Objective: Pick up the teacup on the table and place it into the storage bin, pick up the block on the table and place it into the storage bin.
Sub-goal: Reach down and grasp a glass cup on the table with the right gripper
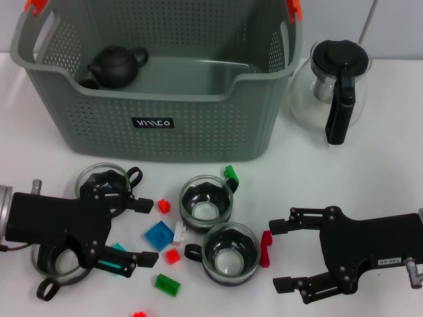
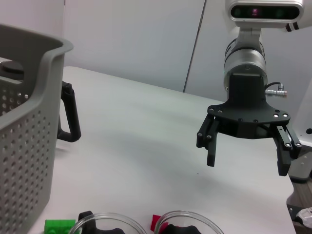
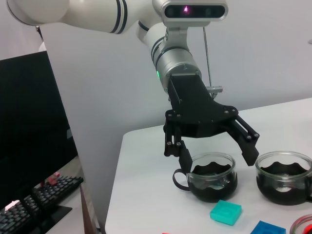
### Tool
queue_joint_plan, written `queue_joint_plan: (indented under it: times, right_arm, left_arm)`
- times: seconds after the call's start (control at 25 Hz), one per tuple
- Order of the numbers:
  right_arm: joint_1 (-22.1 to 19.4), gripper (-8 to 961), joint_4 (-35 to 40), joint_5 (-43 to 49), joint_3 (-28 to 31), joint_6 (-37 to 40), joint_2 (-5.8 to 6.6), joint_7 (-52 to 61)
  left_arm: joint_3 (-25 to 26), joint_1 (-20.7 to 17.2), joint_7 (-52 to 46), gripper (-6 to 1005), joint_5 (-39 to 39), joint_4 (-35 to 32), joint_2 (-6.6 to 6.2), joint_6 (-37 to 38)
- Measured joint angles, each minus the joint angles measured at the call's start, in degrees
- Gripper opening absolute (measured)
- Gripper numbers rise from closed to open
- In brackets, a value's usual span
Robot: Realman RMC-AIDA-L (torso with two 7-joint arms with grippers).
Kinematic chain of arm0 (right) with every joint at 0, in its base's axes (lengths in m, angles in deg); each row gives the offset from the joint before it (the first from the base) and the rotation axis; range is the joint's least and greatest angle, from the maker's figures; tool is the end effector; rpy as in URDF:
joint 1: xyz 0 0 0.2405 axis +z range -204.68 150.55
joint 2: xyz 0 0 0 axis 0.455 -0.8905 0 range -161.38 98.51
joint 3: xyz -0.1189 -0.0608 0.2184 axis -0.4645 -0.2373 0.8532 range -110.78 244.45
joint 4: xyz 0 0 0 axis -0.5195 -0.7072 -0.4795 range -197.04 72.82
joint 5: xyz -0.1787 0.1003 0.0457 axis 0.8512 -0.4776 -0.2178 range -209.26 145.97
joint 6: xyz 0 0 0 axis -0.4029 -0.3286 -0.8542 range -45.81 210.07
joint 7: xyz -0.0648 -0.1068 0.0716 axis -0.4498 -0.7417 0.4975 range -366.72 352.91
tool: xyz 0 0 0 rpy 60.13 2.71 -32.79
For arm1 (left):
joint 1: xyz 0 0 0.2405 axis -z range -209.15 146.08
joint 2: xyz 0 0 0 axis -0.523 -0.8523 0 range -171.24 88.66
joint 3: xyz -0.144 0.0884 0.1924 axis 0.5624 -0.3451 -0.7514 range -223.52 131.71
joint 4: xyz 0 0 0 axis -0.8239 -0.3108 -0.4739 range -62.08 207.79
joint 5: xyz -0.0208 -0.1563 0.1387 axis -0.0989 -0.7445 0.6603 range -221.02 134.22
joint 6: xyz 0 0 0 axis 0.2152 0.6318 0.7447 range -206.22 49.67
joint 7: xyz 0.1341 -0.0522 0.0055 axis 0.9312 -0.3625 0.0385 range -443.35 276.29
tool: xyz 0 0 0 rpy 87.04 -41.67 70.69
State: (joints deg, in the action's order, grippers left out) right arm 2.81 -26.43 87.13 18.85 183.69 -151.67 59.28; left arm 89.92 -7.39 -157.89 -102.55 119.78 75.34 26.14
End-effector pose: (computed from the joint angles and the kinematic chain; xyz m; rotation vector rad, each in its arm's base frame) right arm 0.2464 0.2802 -0.0325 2.9966 -0.2399 -0.6956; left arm -0.2798 0.2795 0.0247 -3.0038 -0.3954 -0.5302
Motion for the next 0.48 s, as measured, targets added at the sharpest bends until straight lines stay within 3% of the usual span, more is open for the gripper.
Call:
queue_joint_plan:
  times: [0.48]
  right_arm:
    - [0.02, 916, 0.00, 0.14, 0.00, 0.05, 0.00, 0.52]
  left_arm:
    - [0.00, -0.07, -0.13, 934, 0.00, -0.24, 0.00, 0.07]
